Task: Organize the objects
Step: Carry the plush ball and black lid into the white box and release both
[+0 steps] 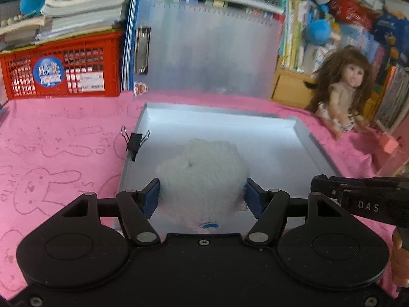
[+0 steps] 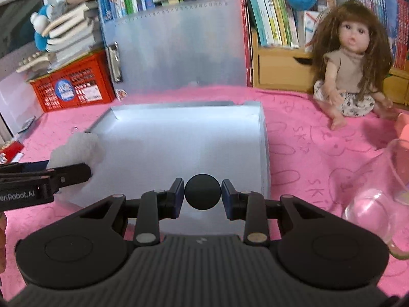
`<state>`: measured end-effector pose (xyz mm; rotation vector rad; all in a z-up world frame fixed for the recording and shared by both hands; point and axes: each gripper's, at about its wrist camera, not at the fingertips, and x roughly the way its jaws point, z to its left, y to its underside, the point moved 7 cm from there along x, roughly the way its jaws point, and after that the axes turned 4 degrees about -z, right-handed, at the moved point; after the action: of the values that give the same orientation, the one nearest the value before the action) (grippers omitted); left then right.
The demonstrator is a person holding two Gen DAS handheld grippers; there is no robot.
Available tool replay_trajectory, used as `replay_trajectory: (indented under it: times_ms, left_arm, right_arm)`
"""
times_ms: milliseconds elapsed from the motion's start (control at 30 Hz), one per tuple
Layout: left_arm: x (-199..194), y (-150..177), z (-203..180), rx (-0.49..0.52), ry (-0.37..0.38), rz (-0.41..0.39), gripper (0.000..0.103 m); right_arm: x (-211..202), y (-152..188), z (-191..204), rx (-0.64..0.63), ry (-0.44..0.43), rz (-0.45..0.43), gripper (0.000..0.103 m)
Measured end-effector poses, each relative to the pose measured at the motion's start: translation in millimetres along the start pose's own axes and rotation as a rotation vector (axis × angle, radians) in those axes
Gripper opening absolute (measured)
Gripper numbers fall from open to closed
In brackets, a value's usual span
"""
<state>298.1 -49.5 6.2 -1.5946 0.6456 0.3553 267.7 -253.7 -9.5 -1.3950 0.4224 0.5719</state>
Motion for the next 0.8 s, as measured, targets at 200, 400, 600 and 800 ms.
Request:
replay_trajectory:
  times_ms: [200, 400, 600, 800]
  left_arm:
    - [23, 11, -1, 0.026, -0.018, 0.045, 0.066]
    - [33, 20, -4, 0.041, -0.015, 0.070, 0.066]
    - [33, 21, -8, 0.052, -0.003, 0.082, 0.068]
    - [12, 13, -10, 0.061, 0.021, 0.033, 0.085]
  right_arm:
    - [17, 7, -5, 0.020, -0.009, 0.037, 0.037]
    - [24, 11, -4, 0.026, -0.015, 0.062, 0.037]
    - [27, 12, -4, 0.027, -0.013, 0.071, 0.046]
    - [15, 8, -7, 0.042, -0.021, 0.026, 0.067]
